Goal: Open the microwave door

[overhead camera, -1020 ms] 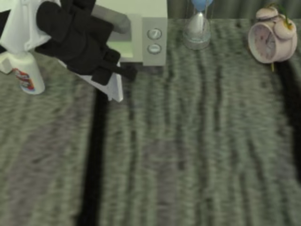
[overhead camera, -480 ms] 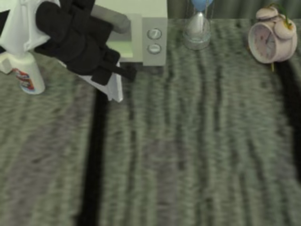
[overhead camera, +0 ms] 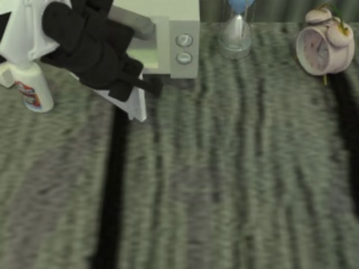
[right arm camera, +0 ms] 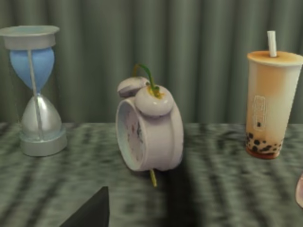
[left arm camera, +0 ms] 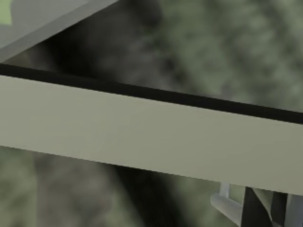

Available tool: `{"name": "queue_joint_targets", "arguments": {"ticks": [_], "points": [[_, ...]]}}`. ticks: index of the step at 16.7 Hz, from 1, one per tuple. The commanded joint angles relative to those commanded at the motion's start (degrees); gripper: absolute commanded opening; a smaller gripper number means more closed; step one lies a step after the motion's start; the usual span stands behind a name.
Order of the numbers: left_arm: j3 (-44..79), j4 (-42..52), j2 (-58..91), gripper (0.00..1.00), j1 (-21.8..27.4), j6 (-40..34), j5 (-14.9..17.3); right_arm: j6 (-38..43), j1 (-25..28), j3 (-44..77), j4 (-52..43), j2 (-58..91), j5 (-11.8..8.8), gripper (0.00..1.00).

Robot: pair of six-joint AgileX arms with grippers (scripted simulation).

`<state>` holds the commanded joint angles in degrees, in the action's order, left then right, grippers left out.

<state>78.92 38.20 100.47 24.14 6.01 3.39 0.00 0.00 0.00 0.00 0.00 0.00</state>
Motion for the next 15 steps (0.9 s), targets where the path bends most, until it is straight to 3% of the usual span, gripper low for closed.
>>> {"name": "queue_joint_targets", "arguments": {"ticks": [6,15], "points": [[-0.2,0.0,0.1,0.0,0.2,0.0,0.4,0.0,0.0,0.0,0.0,0.0,0.0,1.0],[-3.7,0.6,-3.3,0.0,-3.5,9.2,5.2,0.0,0.0,0.0,0.0,0.0,0.0,1.0]]}}
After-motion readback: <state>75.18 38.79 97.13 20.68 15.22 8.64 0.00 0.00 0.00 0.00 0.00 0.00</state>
